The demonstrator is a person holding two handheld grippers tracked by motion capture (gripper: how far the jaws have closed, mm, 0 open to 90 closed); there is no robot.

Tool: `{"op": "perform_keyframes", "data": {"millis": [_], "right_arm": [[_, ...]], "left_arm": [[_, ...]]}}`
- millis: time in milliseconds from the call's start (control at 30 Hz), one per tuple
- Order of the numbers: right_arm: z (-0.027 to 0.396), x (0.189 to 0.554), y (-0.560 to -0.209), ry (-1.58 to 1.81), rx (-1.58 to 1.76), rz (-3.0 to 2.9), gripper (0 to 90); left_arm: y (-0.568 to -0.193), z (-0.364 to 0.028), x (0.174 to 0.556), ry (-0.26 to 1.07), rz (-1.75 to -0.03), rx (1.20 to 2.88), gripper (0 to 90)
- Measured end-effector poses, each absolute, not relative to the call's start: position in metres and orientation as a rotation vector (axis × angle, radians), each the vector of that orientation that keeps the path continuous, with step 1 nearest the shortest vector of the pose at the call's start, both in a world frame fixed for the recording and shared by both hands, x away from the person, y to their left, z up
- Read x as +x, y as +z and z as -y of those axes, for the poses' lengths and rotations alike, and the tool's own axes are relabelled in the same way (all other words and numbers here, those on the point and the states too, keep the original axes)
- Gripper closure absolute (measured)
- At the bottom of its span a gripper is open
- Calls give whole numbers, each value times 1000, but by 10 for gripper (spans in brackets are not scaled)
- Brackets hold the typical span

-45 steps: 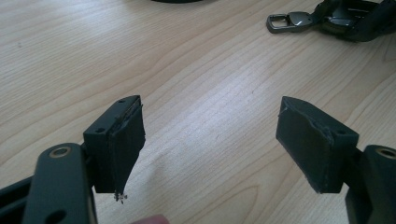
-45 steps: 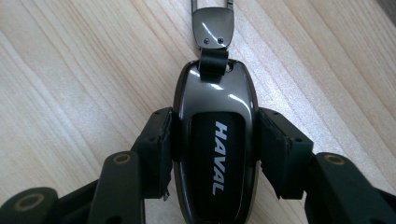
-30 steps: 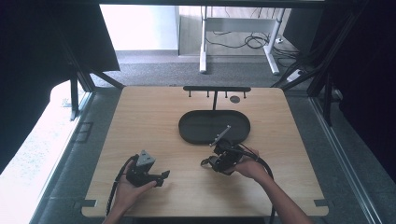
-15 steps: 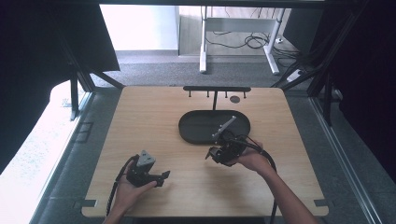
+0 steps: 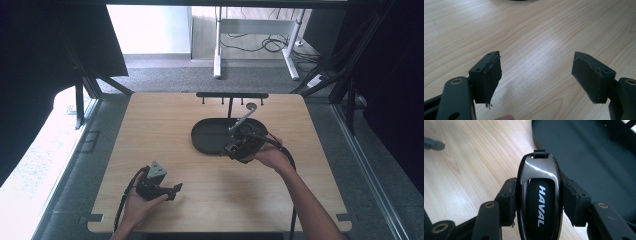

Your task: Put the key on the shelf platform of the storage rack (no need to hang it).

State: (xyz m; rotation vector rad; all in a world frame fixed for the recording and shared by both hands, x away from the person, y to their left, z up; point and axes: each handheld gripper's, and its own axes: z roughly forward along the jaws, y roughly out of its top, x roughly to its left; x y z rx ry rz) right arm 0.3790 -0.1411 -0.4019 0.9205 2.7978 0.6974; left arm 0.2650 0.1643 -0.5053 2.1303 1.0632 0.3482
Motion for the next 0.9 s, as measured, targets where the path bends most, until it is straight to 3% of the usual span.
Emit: {"op": "perform_keyframes", "data": {"millis": [900], "right_arm": [[143, 439, -398, 712, 989, -2745, 493]], "left_arm": [[-506, -164, 265, 338, -1063, 2128, 241]]}}
